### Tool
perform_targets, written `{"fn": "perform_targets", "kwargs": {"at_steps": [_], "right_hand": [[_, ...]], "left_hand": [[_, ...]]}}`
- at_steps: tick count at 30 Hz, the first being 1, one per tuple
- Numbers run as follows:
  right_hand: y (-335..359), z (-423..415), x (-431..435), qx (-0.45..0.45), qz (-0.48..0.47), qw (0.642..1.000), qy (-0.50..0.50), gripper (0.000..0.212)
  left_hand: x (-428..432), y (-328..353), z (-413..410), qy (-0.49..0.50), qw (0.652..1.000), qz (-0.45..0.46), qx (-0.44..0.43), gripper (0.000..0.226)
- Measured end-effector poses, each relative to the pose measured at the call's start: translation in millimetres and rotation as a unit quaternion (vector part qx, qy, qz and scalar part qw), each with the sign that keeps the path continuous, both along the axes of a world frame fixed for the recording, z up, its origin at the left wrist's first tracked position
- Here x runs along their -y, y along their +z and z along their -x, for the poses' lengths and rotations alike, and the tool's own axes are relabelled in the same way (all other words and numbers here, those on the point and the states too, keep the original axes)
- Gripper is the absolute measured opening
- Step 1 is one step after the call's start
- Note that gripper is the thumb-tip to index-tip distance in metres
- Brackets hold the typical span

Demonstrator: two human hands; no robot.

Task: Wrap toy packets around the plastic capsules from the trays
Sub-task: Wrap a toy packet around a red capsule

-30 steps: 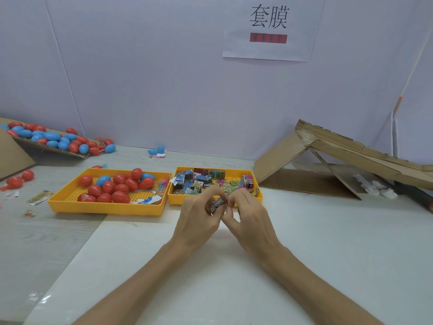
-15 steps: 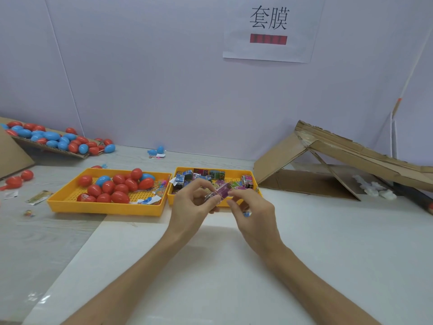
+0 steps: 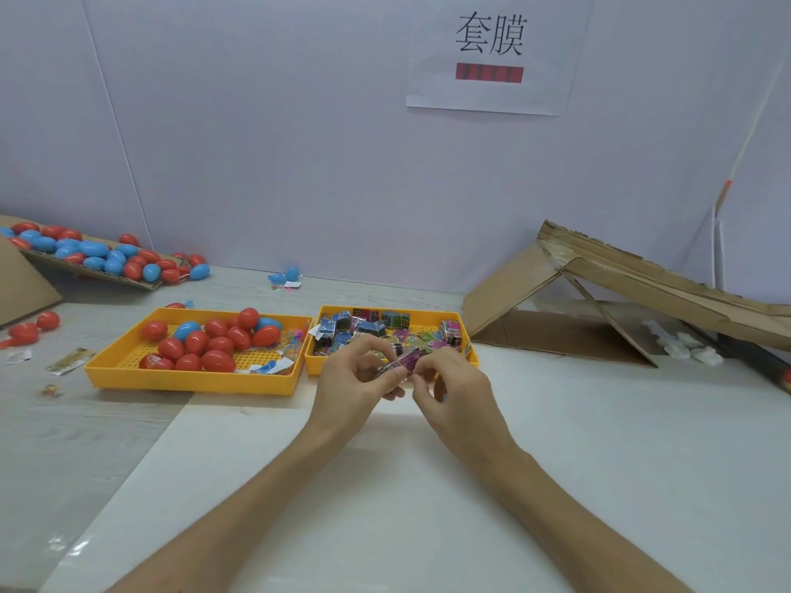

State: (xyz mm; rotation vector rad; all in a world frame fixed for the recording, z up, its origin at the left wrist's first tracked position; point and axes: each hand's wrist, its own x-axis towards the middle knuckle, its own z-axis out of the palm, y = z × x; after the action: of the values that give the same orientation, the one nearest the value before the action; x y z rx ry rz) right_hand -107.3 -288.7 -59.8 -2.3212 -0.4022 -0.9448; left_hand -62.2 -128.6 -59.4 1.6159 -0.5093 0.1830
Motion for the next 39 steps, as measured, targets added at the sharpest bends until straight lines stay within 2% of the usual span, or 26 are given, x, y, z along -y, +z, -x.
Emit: {"fn": "perform_targets", "kwargs": {"at_steps": [8,11,13,15,18,19,20,23,28,31,35,39], "right_hand": [[1.0,2.7,-4.2,-0.004,0.068,0.996,-0.054,0.013],[0.3,4.1,-6.2,-0.003,0.093,0.995,-0.046,0.012],[-0.1,4.6,-7.8,-0.007,0.086,0.996,-0.027,0.011],[1.7,2.2,-4.2,-0.015,0.036,0.999,-0.017,0.010],[7.7,-6.0,16.9,-0.064,-0.089,0.994,-0.011,0.017],[9.8,-8.6,27.1,-0.088,-0.101,0.991,-0.015,0.019],[11.6,-10.5,37.5,-0.113,-0.090,0.989,-0.020,0.021],[12.9,-14.0,61.6,-0.199,-0.008,0.980,-0.023,0.024],[5.3,-19.1,69.8,-0.298,0.074,0.951,-0.039,0.022],[0.6,-19.4,64.5,-0.324,0.118,0.937,-0.049,0.027],[-2.0,-19.2,64.8,-0.322,0.072,0.943,-0.028,0.014],[-2.2,-18.5,63.0,-0.299,0.051,0.953,-0.006,0.021]], "left_hand": [[-1.2,1.0,1.1,-0.026,0.999,0.003,-0.040,0.013],[-0.7,1.4,1.0,-0.021,0.999,0.000,-0.043,0.012],[-1.7,1.5,0.3,-0.014,0.999,-0.009,-0.038,0.012],[-3.3,1.3,-0.6,0.008,0.999,-0.046,-0.004,0.014],[-5.6,2.4,-3.0,0.053,0.986,-0.139,0.076,0.033],[-6.6,2.7,-3.2,0.051,0.983,-0.155,0.088,0.041],[-7.5,2.0,-4.2,0.043,0.981,-0.166,0.093,0.042],[-10.2,-4.6,-7.7,-0.002,0.969,-0.229,0.090,0.026],[-10.0,-4.7,-7.5,-0.024,0.951,-0.300,0.070,0.041],[-11.8,-2.0,-8.2,-0.003,0.957,-0.284,0.066,0.041],[-15.9,6.8,-8.4,0.107,0.960,-0.237,0.100,0.032],[-31.4,22.2,-20.8,0.196,0.951,-0.227,0.076,0.029]]}}
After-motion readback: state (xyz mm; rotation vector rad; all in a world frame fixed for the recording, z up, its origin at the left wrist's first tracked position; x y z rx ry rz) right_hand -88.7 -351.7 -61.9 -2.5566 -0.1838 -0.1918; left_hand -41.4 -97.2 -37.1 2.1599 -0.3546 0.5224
